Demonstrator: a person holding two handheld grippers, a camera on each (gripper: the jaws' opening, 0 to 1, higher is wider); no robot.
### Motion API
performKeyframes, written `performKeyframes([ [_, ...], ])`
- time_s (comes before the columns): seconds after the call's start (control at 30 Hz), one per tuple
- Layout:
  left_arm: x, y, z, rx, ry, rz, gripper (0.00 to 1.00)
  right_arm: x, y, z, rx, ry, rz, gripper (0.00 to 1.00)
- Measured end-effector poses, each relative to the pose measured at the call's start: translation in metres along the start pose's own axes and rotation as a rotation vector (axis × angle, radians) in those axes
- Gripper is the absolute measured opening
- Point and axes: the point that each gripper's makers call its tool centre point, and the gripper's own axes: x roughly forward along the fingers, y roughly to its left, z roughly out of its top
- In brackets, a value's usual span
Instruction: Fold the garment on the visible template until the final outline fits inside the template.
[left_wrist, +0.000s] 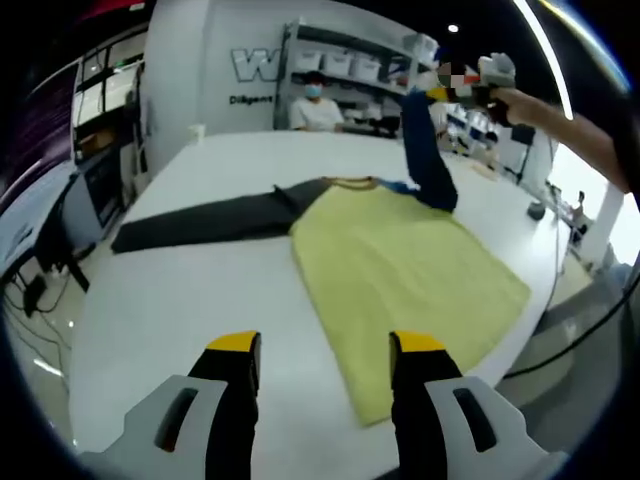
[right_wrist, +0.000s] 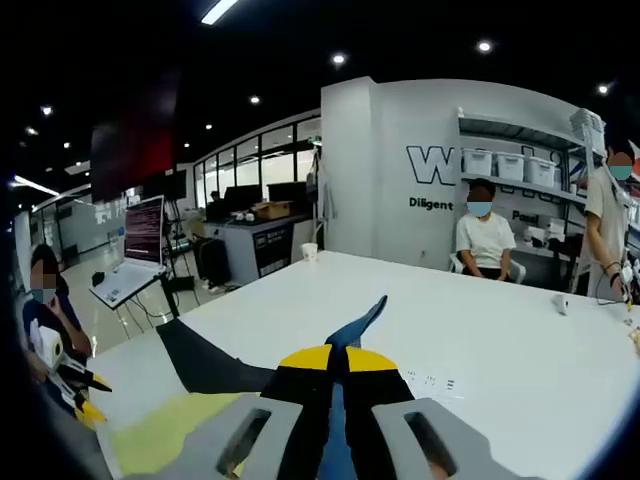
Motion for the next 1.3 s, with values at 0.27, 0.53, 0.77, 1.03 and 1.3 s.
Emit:
performKeyframes([
  [0.27, 0.000, -0.001, -0.002, -0.002, 0.013, -0.001, 0.46, -0.006, -0.023, 0.036, -0.005, -0.088, -0.053, 0.00],
  [0.53, -0.004, 0.000, -0.007, -0.039, 0.009, 0.009, 0.46, -0.040, -0.017, 0.098, 0.043, -0.211, -0.055, 0.00],
  [0.77, -0.006, 0.005, -0.008, -0.067, -0.011, 0.014, 0.44, -0.069, 0.025, 0.166, -0.063, -0.366, -0.004, 0.00],
  [1.03, -0.009, 0.005, -0.006, -0.083, -0.041, 0.020, 0.43, -0.123, 0.106, 0.242, -0.263, -0.558, 0.139, 0.00],
  [1.3, -0.014, 0.007, -0.012, -0.103, -0.039, 0.031, 0.42, -0.121, 0.233, 0.285, -0.280, -0.631, 0.358, 0.00],
])
